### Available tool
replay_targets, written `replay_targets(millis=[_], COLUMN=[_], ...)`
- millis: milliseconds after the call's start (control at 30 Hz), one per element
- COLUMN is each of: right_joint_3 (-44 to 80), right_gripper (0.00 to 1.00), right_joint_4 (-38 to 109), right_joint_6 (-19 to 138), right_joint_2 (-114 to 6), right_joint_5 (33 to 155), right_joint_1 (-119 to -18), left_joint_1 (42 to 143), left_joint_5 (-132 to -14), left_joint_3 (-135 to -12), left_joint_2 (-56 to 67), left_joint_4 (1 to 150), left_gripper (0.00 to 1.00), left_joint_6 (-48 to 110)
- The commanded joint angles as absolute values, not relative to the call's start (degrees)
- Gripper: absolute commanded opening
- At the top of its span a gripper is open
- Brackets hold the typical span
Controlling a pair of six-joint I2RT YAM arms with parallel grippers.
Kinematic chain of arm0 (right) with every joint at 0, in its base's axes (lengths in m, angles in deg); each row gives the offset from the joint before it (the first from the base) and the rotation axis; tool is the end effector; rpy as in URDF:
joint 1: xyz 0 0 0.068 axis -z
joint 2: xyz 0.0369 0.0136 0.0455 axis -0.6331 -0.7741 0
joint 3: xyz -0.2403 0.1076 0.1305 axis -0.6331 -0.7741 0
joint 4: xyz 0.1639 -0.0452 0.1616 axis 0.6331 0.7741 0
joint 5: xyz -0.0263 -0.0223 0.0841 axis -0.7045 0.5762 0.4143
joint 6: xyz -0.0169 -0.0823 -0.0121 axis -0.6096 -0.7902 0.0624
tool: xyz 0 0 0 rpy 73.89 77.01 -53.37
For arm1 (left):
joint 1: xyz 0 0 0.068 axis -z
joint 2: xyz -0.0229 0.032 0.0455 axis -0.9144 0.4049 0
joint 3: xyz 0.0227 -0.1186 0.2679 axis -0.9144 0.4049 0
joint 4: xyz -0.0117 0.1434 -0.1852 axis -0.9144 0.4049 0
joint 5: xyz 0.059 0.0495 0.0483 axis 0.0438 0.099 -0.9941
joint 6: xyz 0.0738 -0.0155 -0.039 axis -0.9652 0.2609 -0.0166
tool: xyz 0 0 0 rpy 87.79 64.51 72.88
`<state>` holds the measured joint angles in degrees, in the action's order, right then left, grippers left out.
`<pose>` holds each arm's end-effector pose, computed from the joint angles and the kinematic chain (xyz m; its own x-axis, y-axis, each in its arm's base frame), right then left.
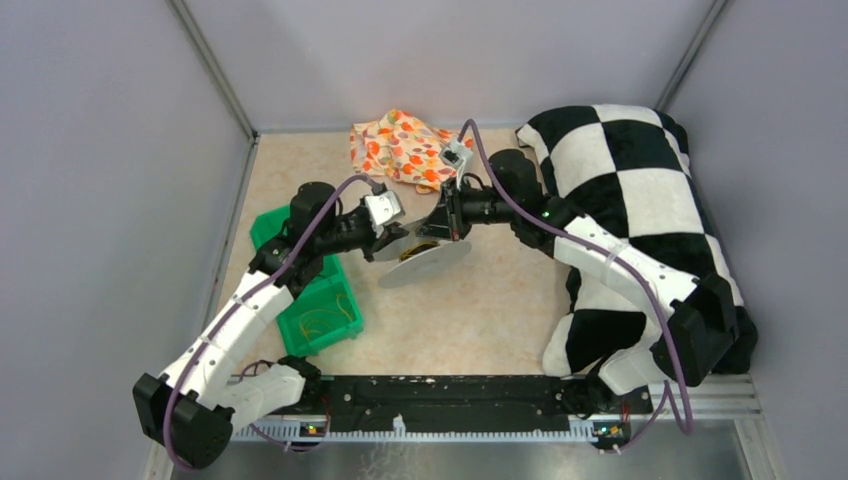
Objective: Wrap the cables
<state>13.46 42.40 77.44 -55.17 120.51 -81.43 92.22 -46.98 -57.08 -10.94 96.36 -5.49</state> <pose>0.2193 0.2553 0.3706 -0.6088 -0.0905 -0.7881 -0.7677 0.3177 0.5565 0.1759 -0.1330 0.3545 0.0421 0.3659 -0.9297 0.8967 0.3965 0.1967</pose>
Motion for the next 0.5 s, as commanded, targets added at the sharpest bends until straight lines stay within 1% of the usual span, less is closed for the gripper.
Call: replay_targets(millis=[0,133,467], right_joint_3=[17.17,16.07,5.82], right_gripper=[0.0,0.0,0.0], right_joint_4=[46.6,49.26,45.58], right_joint_6=[69.51,66.35,65.39], right_joint_2=[-53.35,-52.49,-49.87], right_joint_5=[126.17,127.06,126.17], right_joint_1=[-79.86,-79.03,-77.85], left_joint_1=[92.42,92.48,92.48], left_joint_5=[-41.97,-41.77,-38.18], left_joint_3=[-61.09,-61.29,-59.68], left_joint_2=[-11.51,-11.04,-7.35], left_joint_4=[95.26,94.87,91.55], left_gripper=[0.0,0.0,0.0], left_joint_6=[-8.71,-8.58,-5.53])
